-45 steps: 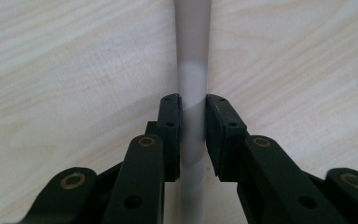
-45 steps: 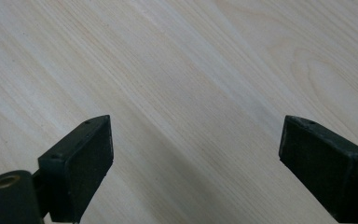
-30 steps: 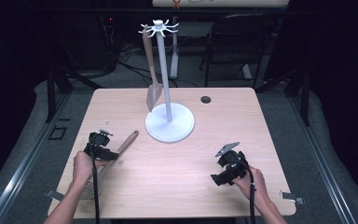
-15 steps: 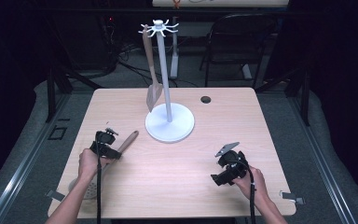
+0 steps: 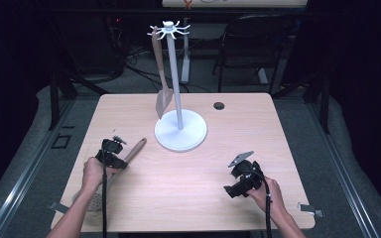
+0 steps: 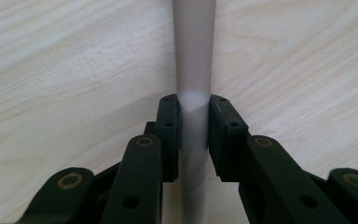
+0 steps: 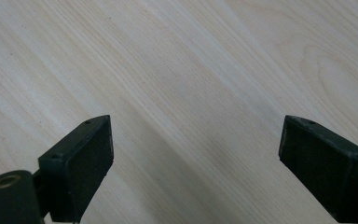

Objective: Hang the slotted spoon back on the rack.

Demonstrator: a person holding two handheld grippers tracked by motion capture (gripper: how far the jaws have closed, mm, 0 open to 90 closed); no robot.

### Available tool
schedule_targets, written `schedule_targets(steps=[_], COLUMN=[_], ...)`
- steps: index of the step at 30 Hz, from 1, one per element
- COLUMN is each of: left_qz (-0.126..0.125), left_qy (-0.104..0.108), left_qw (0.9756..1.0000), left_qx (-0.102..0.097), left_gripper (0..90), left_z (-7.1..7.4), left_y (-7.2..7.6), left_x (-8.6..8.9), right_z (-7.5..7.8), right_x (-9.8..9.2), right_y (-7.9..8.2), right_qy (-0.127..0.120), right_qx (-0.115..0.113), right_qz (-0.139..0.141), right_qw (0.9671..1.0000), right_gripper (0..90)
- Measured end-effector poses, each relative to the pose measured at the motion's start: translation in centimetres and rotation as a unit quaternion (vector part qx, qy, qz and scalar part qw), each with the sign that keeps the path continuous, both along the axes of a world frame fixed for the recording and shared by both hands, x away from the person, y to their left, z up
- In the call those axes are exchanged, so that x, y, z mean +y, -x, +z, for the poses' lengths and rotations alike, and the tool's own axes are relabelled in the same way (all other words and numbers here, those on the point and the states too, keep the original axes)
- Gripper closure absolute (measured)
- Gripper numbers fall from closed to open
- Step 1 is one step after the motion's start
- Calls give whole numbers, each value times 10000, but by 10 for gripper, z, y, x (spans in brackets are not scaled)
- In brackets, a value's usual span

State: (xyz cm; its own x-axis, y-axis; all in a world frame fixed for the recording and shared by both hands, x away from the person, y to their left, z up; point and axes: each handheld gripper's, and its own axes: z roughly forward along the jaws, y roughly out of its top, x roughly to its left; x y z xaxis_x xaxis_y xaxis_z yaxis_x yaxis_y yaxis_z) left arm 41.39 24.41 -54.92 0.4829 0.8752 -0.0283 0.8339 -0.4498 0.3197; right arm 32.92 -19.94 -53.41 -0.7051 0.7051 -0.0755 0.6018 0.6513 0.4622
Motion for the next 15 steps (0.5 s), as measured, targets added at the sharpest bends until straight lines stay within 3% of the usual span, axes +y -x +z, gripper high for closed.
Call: schedule_targets(steps=[7, 15], left_qz=[32, -55], left_qy=[365, 701], left_qw=[9988, 9944], left_qx=[-318, -785], left_gripper=[753, 752], left_z=[15, 40], left_y=[4, 11], left_x=[7, 8], right_z=[-1, 0], right_x=[-1, -2], right_y=[-1, 0], right_qy=[-5, -15], right_qx=[1, -1], right_qz=[-25, -39], right_qw=[10000, 10000], right_gripper=[97, 98])
